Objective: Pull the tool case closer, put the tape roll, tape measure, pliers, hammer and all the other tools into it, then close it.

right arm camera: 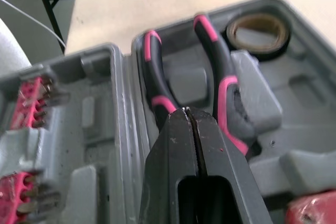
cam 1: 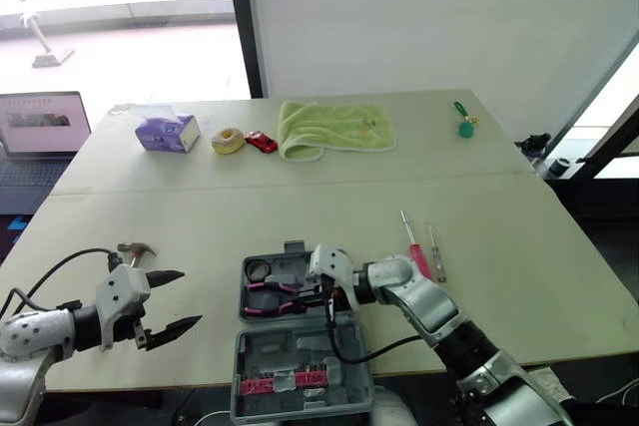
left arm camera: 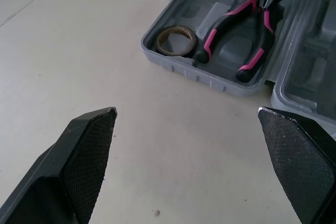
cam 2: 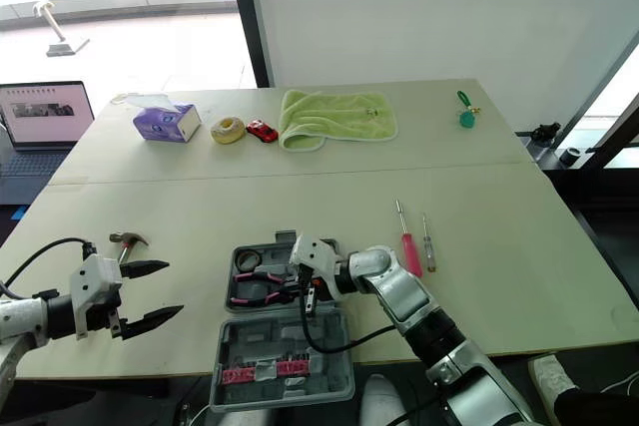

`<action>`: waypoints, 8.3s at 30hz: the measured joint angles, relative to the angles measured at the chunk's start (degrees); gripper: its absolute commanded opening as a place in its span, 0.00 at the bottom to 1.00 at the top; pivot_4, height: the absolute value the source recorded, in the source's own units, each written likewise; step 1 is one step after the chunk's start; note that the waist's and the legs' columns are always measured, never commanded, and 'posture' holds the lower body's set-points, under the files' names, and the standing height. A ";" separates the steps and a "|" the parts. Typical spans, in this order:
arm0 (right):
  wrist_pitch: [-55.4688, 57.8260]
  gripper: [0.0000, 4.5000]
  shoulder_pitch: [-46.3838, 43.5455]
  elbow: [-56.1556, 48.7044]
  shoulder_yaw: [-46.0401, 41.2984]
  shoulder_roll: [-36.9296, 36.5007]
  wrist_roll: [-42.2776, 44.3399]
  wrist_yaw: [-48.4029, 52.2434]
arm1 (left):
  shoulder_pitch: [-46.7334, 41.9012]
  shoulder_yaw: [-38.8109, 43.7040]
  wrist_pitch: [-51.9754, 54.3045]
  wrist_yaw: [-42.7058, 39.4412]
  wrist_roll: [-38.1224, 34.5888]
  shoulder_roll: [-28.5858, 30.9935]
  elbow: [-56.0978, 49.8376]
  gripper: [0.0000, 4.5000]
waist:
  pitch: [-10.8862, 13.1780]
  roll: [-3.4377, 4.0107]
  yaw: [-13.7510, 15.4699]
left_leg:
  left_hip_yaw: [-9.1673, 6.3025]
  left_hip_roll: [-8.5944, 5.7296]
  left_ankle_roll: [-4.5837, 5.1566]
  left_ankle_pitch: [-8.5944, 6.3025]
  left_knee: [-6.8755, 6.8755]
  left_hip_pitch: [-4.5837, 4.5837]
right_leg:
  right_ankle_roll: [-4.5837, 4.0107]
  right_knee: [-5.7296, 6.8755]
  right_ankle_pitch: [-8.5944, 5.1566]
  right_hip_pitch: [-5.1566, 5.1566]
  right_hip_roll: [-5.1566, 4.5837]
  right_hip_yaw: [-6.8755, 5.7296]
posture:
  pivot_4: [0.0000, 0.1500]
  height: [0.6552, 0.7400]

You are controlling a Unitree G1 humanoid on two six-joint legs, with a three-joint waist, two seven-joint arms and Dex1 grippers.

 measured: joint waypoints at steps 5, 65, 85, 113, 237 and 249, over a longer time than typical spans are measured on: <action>-2.79 0.01 -1.21 3.01 2.54 0.20 -2.88 0.05 | -0.22 -0.50 -0.13 -0.23 0.08 -0.01 0.62 1.00 | -0.15 -0.02 -0.03 | 0.05 0.02 0.00 -0.01 -0.20 0.70 | -0.01 -0.05 -0.03 0.63 0.00 0.01 | 1.00 1.00; -22.35 0.00 9.59 -1.11 -10.60 -22.26 -1.75 10.87 | -4.06 -12.42 -7.13 -1.42 8.91 0.41 6.70 0.72 | -0.49 -0.24 -1.07 | 0.05 0.07 -0.02 -0.01 -0.27 0.60 | -0.03 -0.14 -0.14 0.57 -0.04 0.04 | 1.00 1.00; -26.37 0.00 10.99 -0.13 -6.25 -17.85 -6.26 7.01 | -7.40 -20.46 -5.89 0.93 12.56 -3.68 8.45 0.01 | -0.47 -0.25 0.39 | -0.05 0.02 -0.02 0.00 -0.20 0.60 | -0.01 -0.13 -0.13 0.62 -0.05 0.03 | 1.00 1.00; -28.64 0.00 -0.56 15.28 -6.60 -12.14 -10.82 1.29 | -20.11 -22.59 -6.50 11.25 18.66 -12.51 18.44 0.01 | -0.50 -0.20 0.40 | -0.08 -0.04 -0.05 0.04 -0.09 0.74 | 0.01 -0.08 -0.11 0.82 -0.01 -0.04 | 1.00 1.00; 10.32 1.00 50.03 -43.80 -52.33 -12.84 20.72 -35.09 | -48.26 -22.72 32.90 -14.71 -13.35 0.31 -5.18 0.99 | -0.08 0.07 0.24 | -1.61 -1.08 0.62 0.39 -0.10 -0.23 | 0.32 0.00 -0.56 0.69 -1.03 -1.40 | 1.00 1.00; 18.20 1.00 27.88 -28.65 -42.28 -13.62 13.04 -39.63 | -39.62 -21.69 31.52 -10.94 -10.09 2.46 -8.79 0.99 | -0.03 0.14 0.36 | -1.49 -1.01 0.58 0.41 -0.13 -0.27 | 0.25 -0.01 -0.51 0.53 -1.00 -1.19 | 1.00 1.00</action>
